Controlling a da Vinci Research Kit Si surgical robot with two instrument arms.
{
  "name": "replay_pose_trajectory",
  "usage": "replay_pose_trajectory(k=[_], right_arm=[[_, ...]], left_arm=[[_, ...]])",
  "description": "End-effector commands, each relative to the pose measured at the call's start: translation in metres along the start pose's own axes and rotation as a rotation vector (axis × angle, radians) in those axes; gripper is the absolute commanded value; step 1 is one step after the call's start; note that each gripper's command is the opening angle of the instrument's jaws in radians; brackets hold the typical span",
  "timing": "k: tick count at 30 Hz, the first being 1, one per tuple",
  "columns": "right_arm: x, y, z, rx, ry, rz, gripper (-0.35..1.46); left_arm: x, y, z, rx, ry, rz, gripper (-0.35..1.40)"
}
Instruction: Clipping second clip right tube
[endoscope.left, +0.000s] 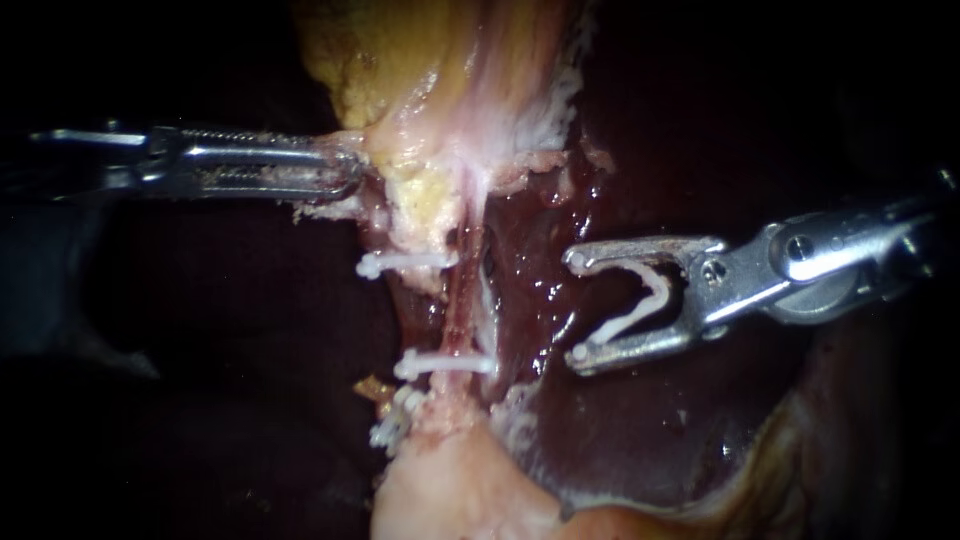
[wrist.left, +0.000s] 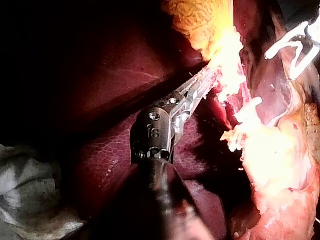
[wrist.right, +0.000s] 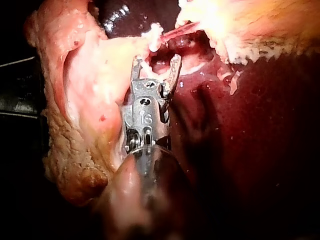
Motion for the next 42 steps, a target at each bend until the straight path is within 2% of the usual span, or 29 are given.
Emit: replay_pose_trajectory(k=[1, 5, 8, 12, 16, 19, 24, 27, 31, 38, 41, 42], right_arm=[[0.0, 0.0, 0.0, -0.001, 0.0, 0.001, 0.5], [0.0, 0.0, 0.0, 0.002, 0.001, 0.0, 0.5], [0.0, 0.0, 0.0, 0.003, 0.001, 0.0, 0.5], [0.0001, 0.0, -0.0001, 0.003, 0.001, 0.001, 0.5], [0.0001, 0.0, -0.0001, 0.006, 0.002, 0.002, 0.5], [0.0004, 0.0001, 0.0003, 0.012, 0.004, 0.032, 0.5], [0.0013, 0.0004, 0.0026, 0.033, 0.011, 0.219, 0.5], [0.0016, 0.0004, 0.0044, 0.028, 0.014, 0.278, 0.5], [0.0014, 0.0003, 0.007, 0.036, 0.02, 0.32, 0.49], [0.0002, 0.0, 0.0116, 0.052, 0.028, 0.355, 0.49], [-0.0002, 0.0001, 0.0131, 0.061, 0.045, 0.37, 0.49], [-0.0002, 0.0002, 0.0135, 0.066, 0.062, 0.376, 0.49]], left_arm=[[0.0, 0.0001, -0.0001, 0.001, 0.0, 0.0, -0.35], [0.0008, 0.0006, -0.0014, -0.007, -0.004, -0.005, -0.35], [0.0021, 0.0009, -0.0034, -0.007, -0.005, -0.012, -0.35], [0.0041, 0.0017, -0.0068, 0.002, 0.02, -0.032, -0.35], [0.0049, 0.0021, -0.0087, 0.009, 0.031, -0.028, -0.35], [0.0048, 0.0021, -0.0087, 0.01, 0.032, -0.027, -0.35], [0.0046, 0.0022, -0.0084, 0.013, 0.033, -0.027, -0.35], [0.0045, 0.0022, -0.0084, 0.013, 0.033, -0.027, -0.35], [0.0043, 0.0023, -0.0082, 0.015, 0.034, -0.025, -0.35], [0.0042, 0.0023, -0.0081, 0.016, 0.035, -0.025, -0.35], [0.0041, 0.0023, -0.0081, 0.016, 0.035, -0.025, -0.35], [0.0041, 0.0023, -0.0081, 0.016, 0.035, -0.025, -0.35]])
